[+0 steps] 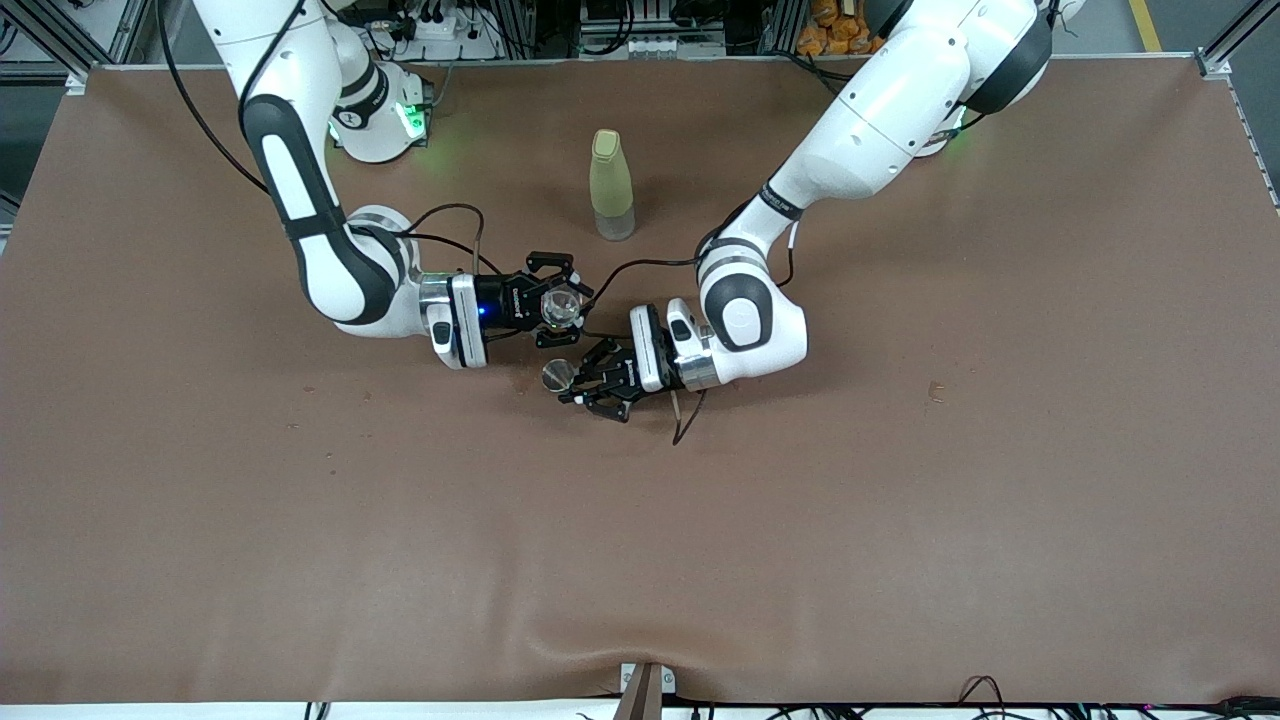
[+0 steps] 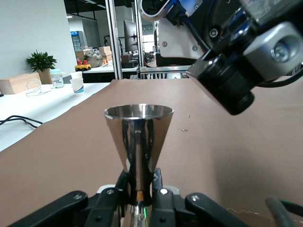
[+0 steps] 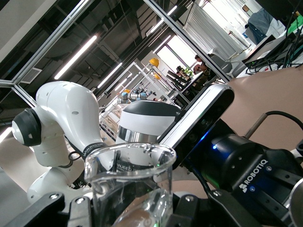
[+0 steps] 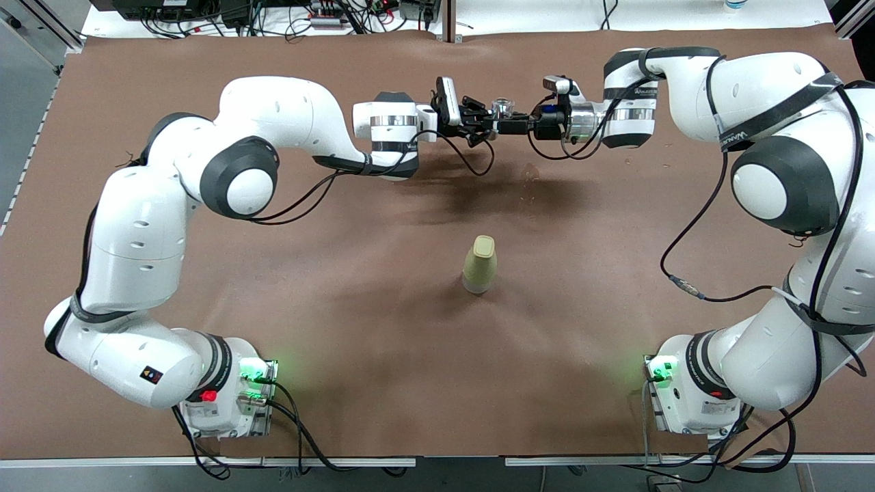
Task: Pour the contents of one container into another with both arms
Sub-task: 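Tilt the measuring cup with the right gripper over the jigger's mouth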
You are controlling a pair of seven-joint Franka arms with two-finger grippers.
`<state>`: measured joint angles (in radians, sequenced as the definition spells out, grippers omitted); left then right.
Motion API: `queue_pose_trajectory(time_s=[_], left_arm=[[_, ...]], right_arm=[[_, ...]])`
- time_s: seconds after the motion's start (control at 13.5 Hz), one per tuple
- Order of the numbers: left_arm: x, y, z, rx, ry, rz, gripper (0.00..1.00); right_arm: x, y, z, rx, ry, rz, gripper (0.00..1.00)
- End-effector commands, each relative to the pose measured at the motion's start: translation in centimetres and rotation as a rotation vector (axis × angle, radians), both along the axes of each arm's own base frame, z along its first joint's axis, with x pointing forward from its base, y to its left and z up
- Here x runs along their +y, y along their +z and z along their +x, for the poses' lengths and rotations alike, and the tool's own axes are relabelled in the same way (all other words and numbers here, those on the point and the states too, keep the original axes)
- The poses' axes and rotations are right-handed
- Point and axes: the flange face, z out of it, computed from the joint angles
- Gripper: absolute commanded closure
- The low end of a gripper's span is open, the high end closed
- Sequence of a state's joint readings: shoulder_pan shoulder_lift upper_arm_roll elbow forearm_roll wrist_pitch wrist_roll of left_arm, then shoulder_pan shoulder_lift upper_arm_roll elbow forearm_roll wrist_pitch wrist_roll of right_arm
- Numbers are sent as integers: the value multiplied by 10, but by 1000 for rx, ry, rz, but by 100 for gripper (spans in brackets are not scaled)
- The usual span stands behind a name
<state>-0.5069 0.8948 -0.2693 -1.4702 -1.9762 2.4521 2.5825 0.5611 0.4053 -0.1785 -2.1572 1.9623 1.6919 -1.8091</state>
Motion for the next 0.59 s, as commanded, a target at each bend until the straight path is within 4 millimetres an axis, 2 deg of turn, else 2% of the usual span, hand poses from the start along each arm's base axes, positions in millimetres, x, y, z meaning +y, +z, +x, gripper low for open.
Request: queue_pose_trajectory(time_s=[0.0, 0.52], left_arm=[[-2, -2, -3, -29, 25, -7, 100], [-2, -10, -12, -60, 18, -13, 100]], right_arm=[[5, 7, -1, 51, -15, 19, 100], [5, 9, 1, 153, -20, 27, 100]])
